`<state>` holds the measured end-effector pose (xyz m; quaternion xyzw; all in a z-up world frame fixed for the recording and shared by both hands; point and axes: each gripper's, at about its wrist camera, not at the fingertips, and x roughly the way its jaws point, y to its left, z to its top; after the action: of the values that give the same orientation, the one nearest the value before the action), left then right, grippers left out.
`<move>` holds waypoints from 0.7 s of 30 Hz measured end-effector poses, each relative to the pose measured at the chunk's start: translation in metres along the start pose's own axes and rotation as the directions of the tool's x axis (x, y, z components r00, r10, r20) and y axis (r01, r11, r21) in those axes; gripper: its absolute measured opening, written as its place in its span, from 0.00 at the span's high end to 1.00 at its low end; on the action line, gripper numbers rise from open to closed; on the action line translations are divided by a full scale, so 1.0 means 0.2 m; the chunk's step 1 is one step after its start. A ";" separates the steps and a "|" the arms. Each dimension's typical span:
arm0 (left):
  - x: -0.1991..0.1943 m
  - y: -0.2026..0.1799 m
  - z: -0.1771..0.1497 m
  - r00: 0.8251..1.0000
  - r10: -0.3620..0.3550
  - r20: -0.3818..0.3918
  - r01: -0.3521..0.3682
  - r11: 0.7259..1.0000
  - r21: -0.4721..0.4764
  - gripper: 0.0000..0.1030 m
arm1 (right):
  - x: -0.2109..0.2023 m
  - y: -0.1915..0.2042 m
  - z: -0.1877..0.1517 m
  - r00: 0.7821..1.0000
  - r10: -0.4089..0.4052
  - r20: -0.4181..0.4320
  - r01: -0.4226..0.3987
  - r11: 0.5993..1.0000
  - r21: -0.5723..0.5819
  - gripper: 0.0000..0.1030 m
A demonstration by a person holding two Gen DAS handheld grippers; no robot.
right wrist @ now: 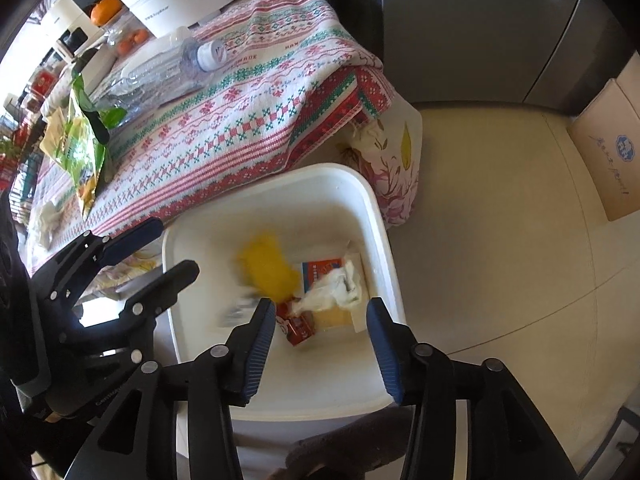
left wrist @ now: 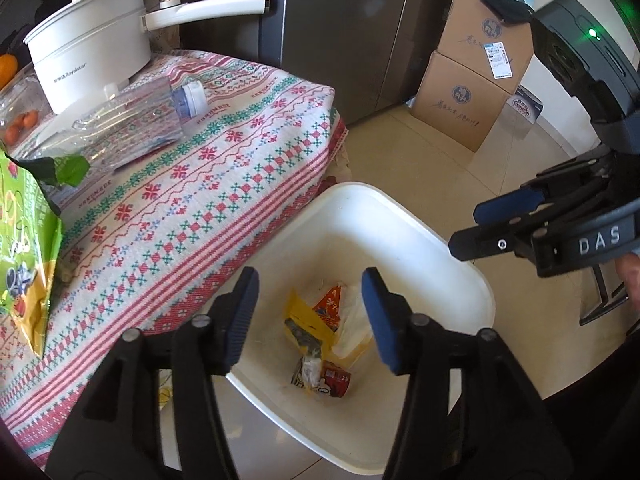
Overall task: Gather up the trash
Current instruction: 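Carry the yellow wrapper and crumpled paper over the white bin and release both, then move both grippers back to the table and grasp the white tissue with the left gripper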
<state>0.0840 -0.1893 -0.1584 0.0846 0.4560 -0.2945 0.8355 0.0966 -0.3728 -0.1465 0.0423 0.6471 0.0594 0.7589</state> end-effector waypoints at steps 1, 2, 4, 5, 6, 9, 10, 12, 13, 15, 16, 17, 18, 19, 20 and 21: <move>-0.01 0.00 0.00 1.000 -0.001 0.001 0.001 1.000 0.004 0.43 | 0.00 0.00 0.00 1.000 0.001 0.002 -0.001 1.000 0.001 0.51; -0.01 0.00 0.00 1.000 -0.001 0.002 0.001 1.000 0.008 0.42 | -0.01 0.00 0.00 1.000 0.002 0.006 -0.002 1.000 0.003 0.51; -0.03 0.00 0.00 1.000 0.000 0.003 0.000 1.000 0.022 0.40 | -0.02 0.00 0.00 1.000 0.003 0.013 -0.003 1.000 0.005 0.50; -0.04 0.00 0.00 1.000 -0.001 0.003 0.001 1.000 0.026 0.39 | -0.03 0.00 0.00 1.000 0.004 0.016 -0.004 1.000 0.006 0.49; -0.05 0.00 0.00 1.000 -0.003 0.003 0.003 0.999 0.032 0.39 | -0.04 0.00 0.00 1.000 0.005 0.020 -0.005 1.000 0.007 0.49; -0.08 0.00 -0.01 1.000 -0.002 -0.001 0.002 0.999 0.048 0.38 | -0.06 0.00 0.00 1.000 0.005 0.030 -0.005 1.000 0.007 0.48; -0.09 0.00 -0.01 1.000 0.000 -0.002 0.000 0.999 0.054 0.37 | -0.06 0.00 0.00 0.999 0.005 0.033 -0.005 1.000 0.007 0.48; -0.12 0.01 -0.02 1.000 0.001 -0.005 -0.001 0.998 0.065 0.33 | -0.07 0.01 0.00 0.999 0.006 0.039 -0.006 1.000 0.005 0.47; -0.14 0.01 -0.02 1.000 0.005 -0.006 -0.005 0.998 0.070 0.32 | -0.08 0.01 0.00 0.999 0.006 0.043 -0.007 1.000 0.004 0.45; -0.18 0.02 -0.03 1.000 0.014 -0.004 -0.014 0.997 0.080 0.29 | -0.10 0.03 0.00 0.998 0.008 0.057 -0.008 1.000 -0.001 0.45; -0.20 0.03 -0.04 1.000 0.020 -0.003 -0.019 0.996 0.084 0.29 | -0.10 0.03 0.01 0.998 0.007 0.062 -0.007 1.000 -0.003 0.44; -0.22 0.04 -0.05 1.000 0.026 -0.002 -0.026 0.996 0.085 0.27 | -0.12 0.05 0.01 0.998 0.005 0.070 -0.004 1.000 -0.008 0.44; -0.25 0.05 -0.05 0.999 0.033 -0.002 -0.033 0.996 0.086 0.26 | -0.12 0.06 0.01 0.997 0.002 0.077 -0.002 1.000 -0.011 0.44; -0.27 0.06 -0.06 0.999 0.038 -0.002 -0.037 0.996 0.086 0.25 | -0.14 0.07 0.01 0.996 0.001 0.087 0.000 1.000 -0.017 0.44; -0.29 0.09 -0.07 0.999 0.049 -0.002 -0.049 0.995 0.087 0.24 | -0.15 0.09 0.02 0.995 0.002 0.095 0.000 1.000 -0.022 0.43; -0.31 0.10 -0.07 0.998 0.059 -0.003 -0.058 0.995 0.087 0.21 | -0.16 0.09 0.03 0.995 0.003 0.101 -0.001 1.000 -0.024 0.43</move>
<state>0.0593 -0.1408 -0.1183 0.1349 0.4426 -0.2891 0.8381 0.0961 -0.3591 -0.1125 0.0368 0.6070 0.0658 0.7911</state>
